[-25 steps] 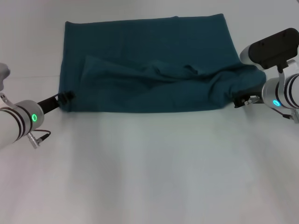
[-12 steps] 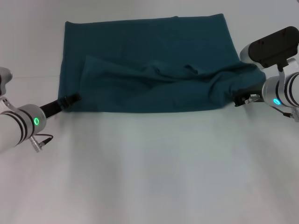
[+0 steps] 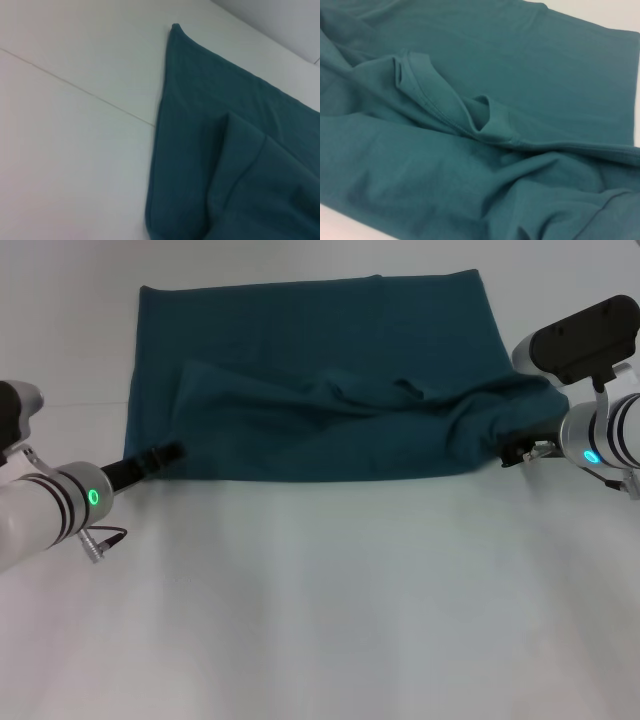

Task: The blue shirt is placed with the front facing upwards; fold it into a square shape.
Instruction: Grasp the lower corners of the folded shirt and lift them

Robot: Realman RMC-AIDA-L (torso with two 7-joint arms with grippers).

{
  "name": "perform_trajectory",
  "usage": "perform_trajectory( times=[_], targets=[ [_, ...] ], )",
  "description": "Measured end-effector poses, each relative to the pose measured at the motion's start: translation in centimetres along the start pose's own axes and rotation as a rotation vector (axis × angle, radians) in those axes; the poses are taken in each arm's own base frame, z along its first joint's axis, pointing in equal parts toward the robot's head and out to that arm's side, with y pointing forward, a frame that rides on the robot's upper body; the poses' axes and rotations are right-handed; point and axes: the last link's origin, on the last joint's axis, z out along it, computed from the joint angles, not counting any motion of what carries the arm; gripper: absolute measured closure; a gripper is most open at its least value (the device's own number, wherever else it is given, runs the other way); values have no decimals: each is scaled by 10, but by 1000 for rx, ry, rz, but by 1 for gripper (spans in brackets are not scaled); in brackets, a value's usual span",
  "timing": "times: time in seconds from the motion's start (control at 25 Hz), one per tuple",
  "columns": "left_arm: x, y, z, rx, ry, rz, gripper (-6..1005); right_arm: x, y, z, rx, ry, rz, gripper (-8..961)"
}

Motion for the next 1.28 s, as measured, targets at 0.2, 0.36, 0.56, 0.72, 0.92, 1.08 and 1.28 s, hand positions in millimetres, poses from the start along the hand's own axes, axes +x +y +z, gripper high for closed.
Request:
perform_trajectory(
  times=[0.2,0.36,0.56,0.72,0.92,1.08,1.28],
  targets=[
    [0,0,2,24,16,14,89,0,0,0,-1,1,-2,928],
    [1,-3,3,40,26,11,89,2,0,0,0,3,0,928],
    [-1,-3,4,45,24,8,90,2,0,0,-1,5,1,928],
    [-2,1,5,40,20,9,90,1,0,0,-2,4,-1,928],
    [-3,7,6,33,13,12,90,1,1,1,-2,4,-2,929],
    [-4,9,8,35,10,16,90,2,1,1,-3,5,-1,929],
    [-4,9,8,40,11,17,91,3,1,1,-2,6,-1,929]
  ],
)
